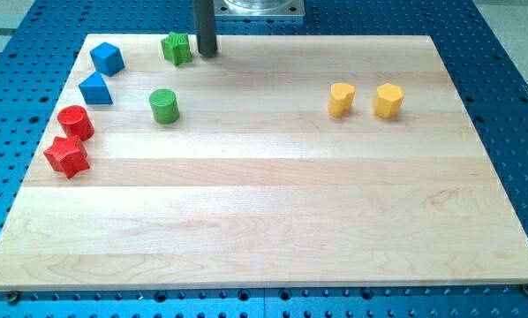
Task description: Push the green star above the blue cube
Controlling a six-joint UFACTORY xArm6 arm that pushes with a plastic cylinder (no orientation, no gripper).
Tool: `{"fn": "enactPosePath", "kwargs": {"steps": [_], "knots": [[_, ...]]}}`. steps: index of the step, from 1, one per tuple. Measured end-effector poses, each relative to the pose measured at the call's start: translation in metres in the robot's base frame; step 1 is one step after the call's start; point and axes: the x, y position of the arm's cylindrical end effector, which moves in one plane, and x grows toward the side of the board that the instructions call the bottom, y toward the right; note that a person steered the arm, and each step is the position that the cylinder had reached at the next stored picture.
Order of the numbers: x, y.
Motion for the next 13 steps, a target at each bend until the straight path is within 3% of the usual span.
{"fn": "enactPosePath", "kwargs": {"steps": [1, 2, 4, 6, 7, 8, 9, 10, 11, 12, 13], "knots": [[-0.016, -0.009], [-0.003, 0.056], [0.041, -0.013], [0.043, -0.043], [0.045, -0.032], [0.045, 0.058], [0.013, 0.051], [-0.006, 0.008], [-0.008, -0.038], [-0.008, -0.048], [0.003, 0.015]]}}
